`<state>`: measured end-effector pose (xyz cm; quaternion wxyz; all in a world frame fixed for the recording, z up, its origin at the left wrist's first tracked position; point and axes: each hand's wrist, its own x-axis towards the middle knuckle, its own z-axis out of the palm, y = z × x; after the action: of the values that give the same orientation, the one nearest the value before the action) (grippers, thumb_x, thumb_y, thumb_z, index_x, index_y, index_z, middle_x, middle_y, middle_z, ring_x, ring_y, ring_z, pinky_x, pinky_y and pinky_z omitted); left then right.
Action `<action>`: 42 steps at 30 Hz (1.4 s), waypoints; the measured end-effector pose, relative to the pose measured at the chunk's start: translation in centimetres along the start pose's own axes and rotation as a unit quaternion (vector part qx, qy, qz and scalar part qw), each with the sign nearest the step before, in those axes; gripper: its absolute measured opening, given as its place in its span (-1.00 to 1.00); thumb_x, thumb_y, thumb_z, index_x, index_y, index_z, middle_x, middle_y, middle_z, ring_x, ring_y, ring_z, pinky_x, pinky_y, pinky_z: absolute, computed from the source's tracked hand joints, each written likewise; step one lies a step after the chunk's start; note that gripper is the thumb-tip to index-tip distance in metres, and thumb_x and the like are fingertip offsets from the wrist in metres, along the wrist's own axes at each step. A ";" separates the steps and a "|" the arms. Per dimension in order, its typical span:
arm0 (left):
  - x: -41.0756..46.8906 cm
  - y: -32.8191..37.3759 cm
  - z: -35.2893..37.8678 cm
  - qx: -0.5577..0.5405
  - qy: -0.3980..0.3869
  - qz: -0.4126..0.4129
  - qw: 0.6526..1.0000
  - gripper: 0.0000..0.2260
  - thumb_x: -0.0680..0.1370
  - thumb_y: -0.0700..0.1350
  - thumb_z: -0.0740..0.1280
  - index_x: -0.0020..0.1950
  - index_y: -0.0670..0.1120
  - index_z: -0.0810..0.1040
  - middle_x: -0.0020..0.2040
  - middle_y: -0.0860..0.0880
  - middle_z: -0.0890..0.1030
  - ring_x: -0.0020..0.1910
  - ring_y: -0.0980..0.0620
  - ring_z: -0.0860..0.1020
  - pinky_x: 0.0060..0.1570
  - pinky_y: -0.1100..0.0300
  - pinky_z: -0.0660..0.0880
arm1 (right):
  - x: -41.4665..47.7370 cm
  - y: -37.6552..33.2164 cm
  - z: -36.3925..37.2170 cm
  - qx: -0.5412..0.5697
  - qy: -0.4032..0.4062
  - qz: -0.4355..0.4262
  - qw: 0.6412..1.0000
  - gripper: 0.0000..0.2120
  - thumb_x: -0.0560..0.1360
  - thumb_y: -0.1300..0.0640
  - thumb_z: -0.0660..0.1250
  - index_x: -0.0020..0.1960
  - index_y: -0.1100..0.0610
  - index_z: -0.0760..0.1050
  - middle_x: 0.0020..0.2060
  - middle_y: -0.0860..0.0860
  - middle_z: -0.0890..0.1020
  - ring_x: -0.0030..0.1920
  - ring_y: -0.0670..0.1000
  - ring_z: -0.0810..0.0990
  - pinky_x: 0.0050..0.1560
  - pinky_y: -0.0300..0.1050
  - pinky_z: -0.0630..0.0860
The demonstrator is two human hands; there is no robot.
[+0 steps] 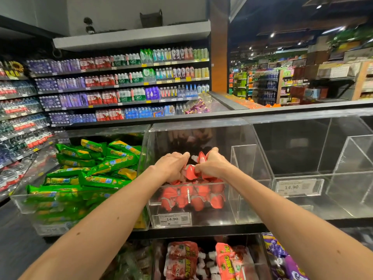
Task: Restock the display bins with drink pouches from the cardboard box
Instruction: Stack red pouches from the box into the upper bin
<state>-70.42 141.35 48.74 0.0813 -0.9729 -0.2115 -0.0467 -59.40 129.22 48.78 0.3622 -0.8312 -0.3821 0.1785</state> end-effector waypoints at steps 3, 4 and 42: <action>0.0 -0.8 0.6 -0.025 -0.051 -0.018 0.998 -0.68 0.48 -0.02 0.49 -0.01 -0.02 0.34 -0.02 -0.05 0.46 0.03 -0.12 0.50 -0.08 0.06 0.44 | -0.2 0.1 0.1 -0.022 -0.007 -0.004 1.000 -0.19 0.42 0.03 0.52 0.48 0.30 0.17 0.30 0.16 0.49 0.23 0.12 0.53 0.02 -0.10 0.49; 0.0 -0.9 0.6 -0.029 -0.059 -0.013 0.998 -0.71 0.49 -0.05 0.48 0.01 0.00 0.36 0.01 -0.03 0.44 0.06 -0.11 0.49 -0.04 0.06 0.45 | -0.3 0.1 0.0 -0.032 -0.014 -0.006 0.999 -0.28 0.39 0.02 0.54 0.39 0.27 0.30 0.19 0.13 0.55 0.13 0.08 0.57 -0.05 -0.10 0.49; -4.2 0.0 -2.8 -0.266 0.108 -0.053 0.956 -0.92 0.50 -0.04 0.44 -0.03 0.06 0.59 -0.14 0.05 0.66 -0.10 0.02 0.64 0.06 0.08 0.57 | -4.1 -2.2 -0.8 -0.102 0.131 -0.211 0.963 -0.86 0.48 0.15 0.37 0.04 0.10 0.59 -0.02 0.05 0.69 0.04 0.12 0.64 0.09 0.05 0.55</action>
<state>-74.32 139.15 50.92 -0.1612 -0.9358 -0.2327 -0.2101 -62.67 126.66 51.04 0.3520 -0.7805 -0.5139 -0.0524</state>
